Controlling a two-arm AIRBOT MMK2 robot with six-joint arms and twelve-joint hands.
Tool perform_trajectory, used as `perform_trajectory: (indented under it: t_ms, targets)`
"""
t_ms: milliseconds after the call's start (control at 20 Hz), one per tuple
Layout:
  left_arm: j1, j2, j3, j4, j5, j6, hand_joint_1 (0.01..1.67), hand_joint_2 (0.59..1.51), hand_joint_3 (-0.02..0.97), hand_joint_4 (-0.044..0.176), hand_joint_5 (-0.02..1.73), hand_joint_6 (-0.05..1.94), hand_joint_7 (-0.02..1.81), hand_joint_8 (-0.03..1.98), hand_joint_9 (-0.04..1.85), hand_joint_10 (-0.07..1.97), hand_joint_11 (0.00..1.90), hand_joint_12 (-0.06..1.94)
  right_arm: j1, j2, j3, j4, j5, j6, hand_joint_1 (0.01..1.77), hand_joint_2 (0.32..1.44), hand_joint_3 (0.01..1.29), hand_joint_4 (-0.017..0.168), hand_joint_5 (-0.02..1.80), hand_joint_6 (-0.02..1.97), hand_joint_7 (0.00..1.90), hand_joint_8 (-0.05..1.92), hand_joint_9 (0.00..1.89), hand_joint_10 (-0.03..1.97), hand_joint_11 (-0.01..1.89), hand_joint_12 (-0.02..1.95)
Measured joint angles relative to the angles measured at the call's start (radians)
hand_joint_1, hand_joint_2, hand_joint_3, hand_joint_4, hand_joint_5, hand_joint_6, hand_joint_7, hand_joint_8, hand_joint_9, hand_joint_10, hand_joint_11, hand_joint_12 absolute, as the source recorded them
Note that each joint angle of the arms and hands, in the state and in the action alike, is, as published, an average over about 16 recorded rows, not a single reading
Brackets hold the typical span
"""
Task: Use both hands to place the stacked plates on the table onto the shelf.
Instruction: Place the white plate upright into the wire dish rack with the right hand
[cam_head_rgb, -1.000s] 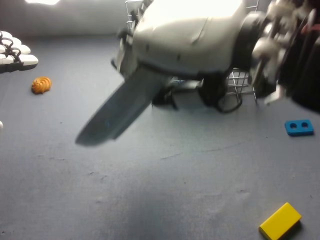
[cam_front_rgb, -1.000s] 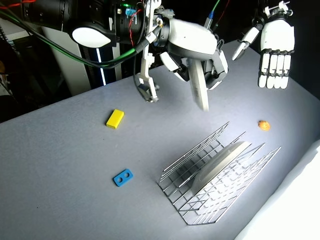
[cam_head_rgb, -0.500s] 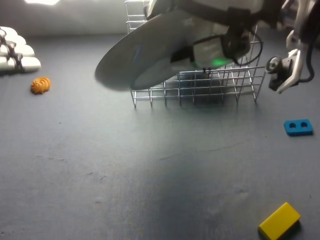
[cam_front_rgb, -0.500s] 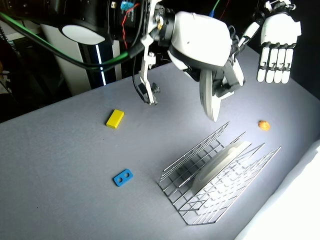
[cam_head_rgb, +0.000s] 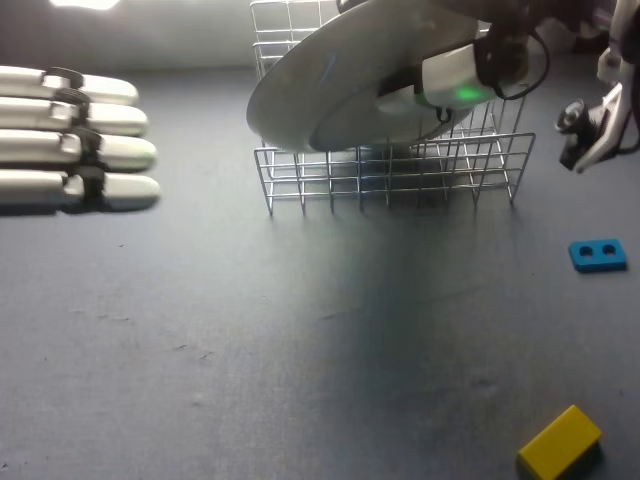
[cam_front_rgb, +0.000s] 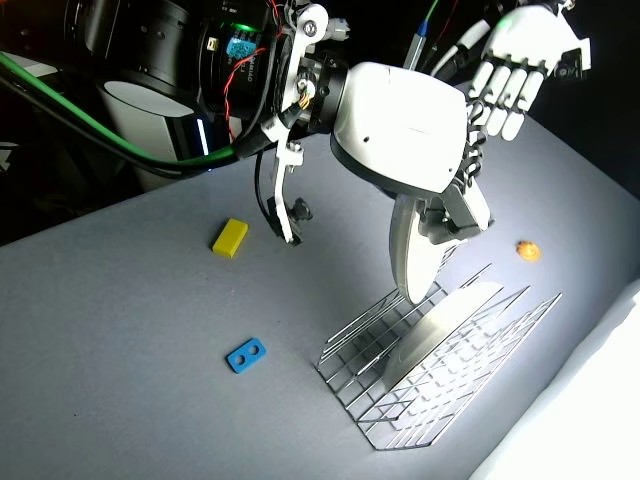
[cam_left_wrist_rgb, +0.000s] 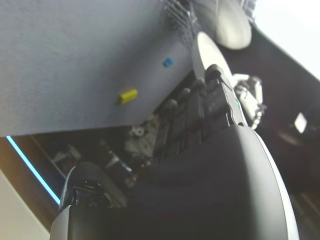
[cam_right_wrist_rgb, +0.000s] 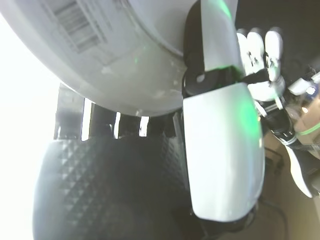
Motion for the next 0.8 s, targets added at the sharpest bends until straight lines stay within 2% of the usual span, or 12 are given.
perform_trajectory:
  t_ms: [200, 450, 600, 800]
  targets:
    - [-0.065, 0.025, -0.057, 0.047, -0.080, 0.006, 0.02, 1.137, 0.019, 0.004, 0.03, 0.01, 0.02, -0.01, 0.02, -0.06, 0.02, 0.01, -0.007, -0.008, 0.024, 0.047, 0.003, 0.005, 1.22, 0.98, 0.01, 0.026, 1.00, 0.96, 1.11, 0.78, 1.27, 0.03, 0.72, 1.24]
    - [-0.119, 0.053, -0.119, 0.081, -0.138, 0.009, 0.02, 1.137, 0.019, 0.003, 0.03, 0.01, 0.02, -0.01, 0.02, -0.06, 0.02, 0.01, -0.013, -0.023, 0.056, 0.118, 0.004, 0.007, 1.22, 0.98, 0.01, 0.026, 1.00, 0.96, 1.11, 0.77, 1.27, 0.03, 0.72, 1.22]
    - [-0.129, 0.056, -0.128, 0.085, -0.160, 0.000, 0.02, 1.136, 0.019, 0.003, 0.03, 0.01, 0.02, -0.01, 0.02, -0.06, 0.02, 0.01, -0.014, -0.036, 0.076, 0.152, 0.000, 0.007, 1.22, 0.98, 0.01, 0.026, 1.00, 0.95, 1.11, 0.76, 1.27, 0.03, 0.73, 1.21]
    - [-0.137, 0.044, -0.117, 0.092, -0.183, -0.034, 0.02, 1.136, 0.019, 0.004, 0.03, 0.01, 0.02, -0.01, 0.02, -0.06, 0.02, 0.00, -0.015, -0.056, 0.103, 0.194, -0.007, 0.006, 1.22, 0.98, 0.01, 0.025, 1.00, 0.94, 1.12, 0.76, 1.27, 0.03, 0.74, 1.21]
